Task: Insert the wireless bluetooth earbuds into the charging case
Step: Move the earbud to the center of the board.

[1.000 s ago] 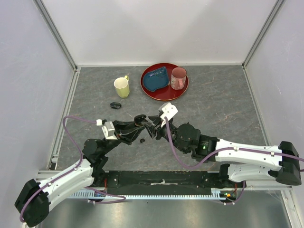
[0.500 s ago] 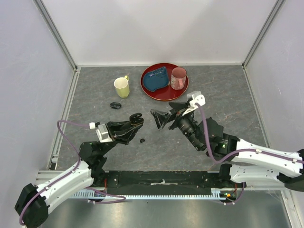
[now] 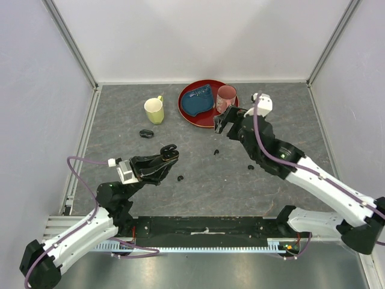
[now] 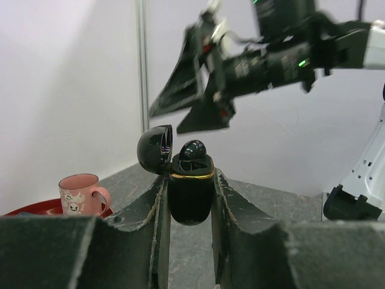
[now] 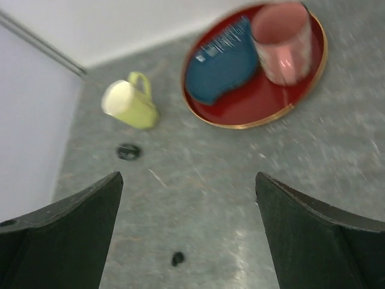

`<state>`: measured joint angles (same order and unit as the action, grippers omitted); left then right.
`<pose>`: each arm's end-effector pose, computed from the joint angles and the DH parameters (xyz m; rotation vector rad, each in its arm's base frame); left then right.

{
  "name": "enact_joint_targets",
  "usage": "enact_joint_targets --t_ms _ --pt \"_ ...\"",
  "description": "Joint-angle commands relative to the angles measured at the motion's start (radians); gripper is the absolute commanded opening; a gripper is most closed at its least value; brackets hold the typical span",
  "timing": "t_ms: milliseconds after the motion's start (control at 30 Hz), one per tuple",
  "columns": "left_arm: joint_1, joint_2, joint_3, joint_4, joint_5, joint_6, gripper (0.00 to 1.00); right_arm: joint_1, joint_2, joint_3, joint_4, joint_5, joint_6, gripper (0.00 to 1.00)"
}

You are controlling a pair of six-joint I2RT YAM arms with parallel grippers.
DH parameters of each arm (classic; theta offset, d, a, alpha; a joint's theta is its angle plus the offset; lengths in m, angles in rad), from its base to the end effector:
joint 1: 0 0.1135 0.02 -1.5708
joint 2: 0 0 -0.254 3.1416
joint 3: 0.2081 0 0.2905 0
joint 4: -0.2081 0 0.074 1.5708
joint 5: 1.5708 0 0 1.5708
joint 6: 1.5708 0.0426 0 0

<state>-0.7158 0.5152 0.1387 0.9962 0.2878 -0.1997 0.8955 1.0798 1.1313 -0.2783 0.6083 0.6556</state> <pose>0.1270 -0.1265 0.2567 0.5201 0.8829 -0.9747 0.1985 0.2089 0.3876 0.2231 1.7788 0.5789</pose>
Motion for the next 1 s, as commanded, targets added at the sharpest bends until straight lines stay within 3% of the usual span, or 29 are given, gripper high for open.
enact_joint_targets --t_ms 0,200,400,700,900,967 --pt "-0.001 -0.052 0.007 -0.022 -0.012 0.032 0.02 -0.118 0.094 -0.027 -0.205 -0.250 0.196 0.98" --pt "-0.001 -0.102 -0.008 -0.060 -0.015 0.025 0.02 -0.162 0.216 -0.028 -0.236 -0.259 0.323 0.98" --pt "-0.002 -0.132 -0.016 -0.080 -0.010 0.023 0.02 -0.174 0.290 -0.042 -0.246 -0.177 0.579 0.97" --pt "-0.001 -0.168 -0.030 -0.125 -0.009 0.039 0.02 -0.207 0.518 0.047 -0.274 -0.274 0.636 0.81" --pt "-0.002 -0.176 -0.040 -0.126 -0.012 0.043 0.02 -0.237 0.646 0.090 -0.274 -0.308 0.635 0.61" --pt "-0.002 -0.179 -0.047 -0.126 -0.012 0.040 0.02 -0.241 0.666 0.111 -0.279 -0.306 0.633 0.60"
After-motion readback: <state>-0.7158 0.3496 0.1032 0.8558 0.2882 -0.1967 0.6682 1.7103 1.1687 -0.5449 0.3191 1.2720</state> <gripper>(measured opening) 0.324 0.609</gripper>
